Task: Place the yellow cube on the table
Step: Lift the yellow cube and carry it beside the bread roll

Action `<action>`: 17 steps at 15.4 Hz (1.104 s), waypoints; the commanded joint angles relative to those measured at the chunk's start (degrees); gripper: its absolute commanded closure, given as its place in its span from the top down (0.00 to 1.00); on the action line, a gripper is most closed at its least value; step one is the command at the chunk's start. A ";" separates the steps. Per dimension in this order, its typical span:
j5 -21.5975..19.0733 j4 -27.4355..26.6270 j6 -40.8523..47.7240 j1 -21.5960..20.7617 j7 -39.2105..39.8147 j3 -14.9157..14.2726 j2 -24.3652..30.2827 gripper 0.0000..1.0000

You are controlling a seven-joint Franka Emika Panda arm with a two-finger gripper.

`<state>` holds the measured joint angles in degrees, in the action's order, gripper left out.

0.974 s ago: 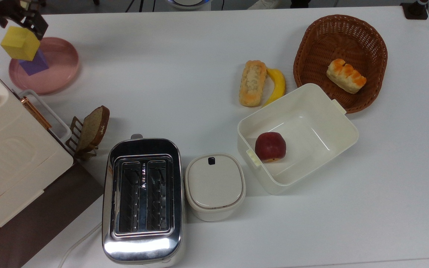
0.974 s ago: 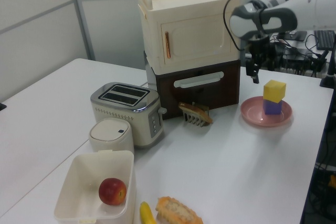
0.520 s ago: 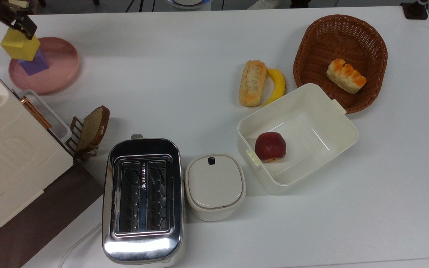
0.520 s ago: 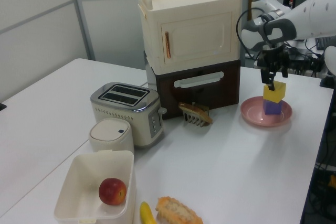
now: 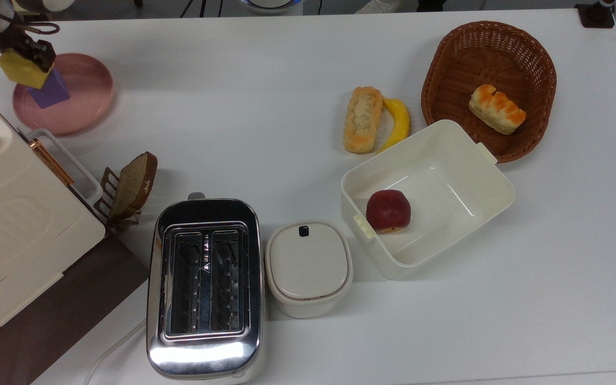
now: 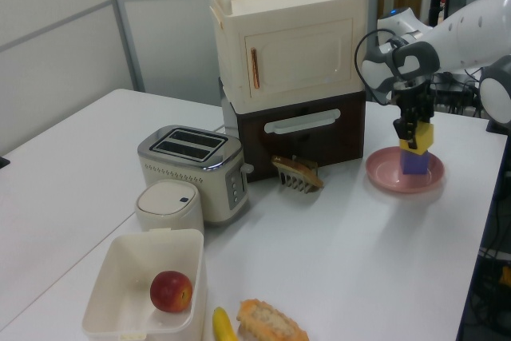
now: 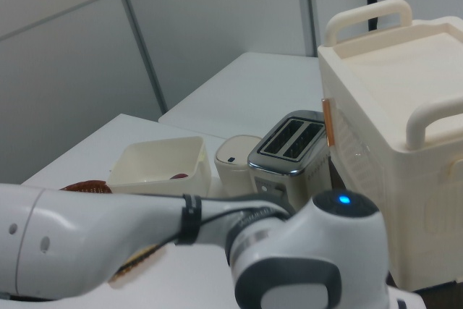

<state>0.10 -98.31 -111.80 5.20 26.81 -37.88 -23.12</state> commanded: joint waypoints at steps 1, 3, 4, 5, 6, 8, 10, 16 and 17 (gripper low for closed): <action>-2.30 0.31 8.32 -5.70 0.36 0.44 6.49 0.34; -2.39 0.22 11.67 -10.97 -4.10 0.70 7.82 0.34; -2.39 0.14 12.30 -13.44 -7.61 1.75 7.74 0.34; -2.39 -0.30 12.39 -15.55 -11.04 3.24 7.48 0.35; -2.39 -1.09 12.30 -17.57 -13.86 4.38 7.30 0.36; -2.39 -3.28 11.60 -24.67 -19.57 4.92 6.95 0.38; -2.39 -4.95 10.03 -32.05 -26.41 4.92 6.77 0.43; -2.74 -7.68 4.40 -41.40 -32.96 4.92 2.91 0.92; -2.74 -7.77 3.61 -41.76 -33.05 4.92 2.56 1.00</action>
<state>-2.21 -103.85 -104.75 -34.51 -5.35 -31.85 -20.43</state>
